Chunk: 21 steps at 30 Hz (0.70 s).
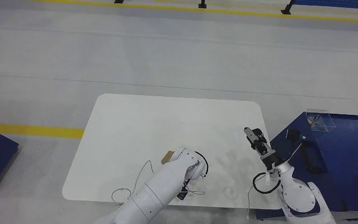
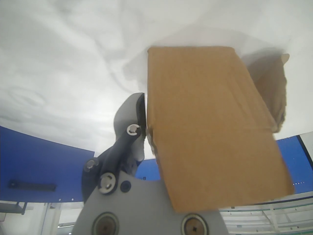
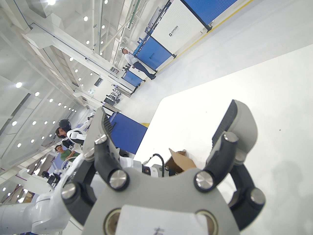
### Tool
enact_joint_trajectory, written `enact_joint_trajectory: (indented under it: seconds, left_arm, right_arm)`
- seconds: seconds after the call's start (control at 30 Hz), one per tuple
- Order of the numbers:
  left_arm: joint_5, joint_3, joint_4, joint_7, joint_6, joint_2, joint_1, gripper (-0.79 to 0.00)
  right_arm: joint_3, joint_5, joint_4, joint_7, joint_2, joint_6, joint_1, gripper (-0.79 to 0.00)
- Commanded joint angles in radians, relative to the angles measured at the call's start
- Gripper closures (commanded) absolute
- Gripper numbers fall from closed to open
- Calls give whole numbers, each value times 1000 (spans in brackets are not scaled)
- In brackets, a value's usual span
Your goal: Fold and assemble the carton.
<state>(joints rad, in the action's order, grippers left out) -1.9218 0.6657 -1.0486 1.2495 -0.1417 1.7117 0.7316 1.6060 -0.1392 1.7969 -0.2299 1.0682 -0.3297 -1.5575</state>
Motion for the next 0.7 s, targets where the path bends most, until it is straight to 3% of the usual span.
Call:
enact_joint_trajectory:
  seconds: [0.0, 0.1, 0.2, 0.3, 0.37, 0.43, 0.53, 0.67]
  left_arm:
    - [41, -7, -39, -7, 3, 2, 7, -785]
    - [153, -7, -191, 6, 19, -16, 53, -785]
    - [327, 28, -442, 24, 65, -58, 159, -785]
    - [493, 73, -701, 6, 238, -112, 300, -785]
    - [575, 116, -822, -99, 390, -147, 383, -785]
    - [667, 161, -885, -229, 535, -179, 447, -785]
    - [723, 246, -921, -472, 661, -215, 530, -785]
    - [723, 246, -921, -472, 661, -215, 530, -785]
  right_arm:
    - [0, 0, 0, 0, 0, 0, 0, -785]
    - [0, 0, 0, 0, 0, 0, 0, -785]
    - [0, 0, 0, 0, 0, 0, 0, -785]
    - [0, 0, 0, 0, 0, 0, 0, -785]
    - [0, 0, 0, 0, 0, 0, 0, -785]
    - [0, 0, 0, 0, 0, 0, 0, -785]
    - [0, 0, 0, 0, 0, 0, 0, -785]
    - [0, 0, 0, 0, 0, 0, 0, -785]
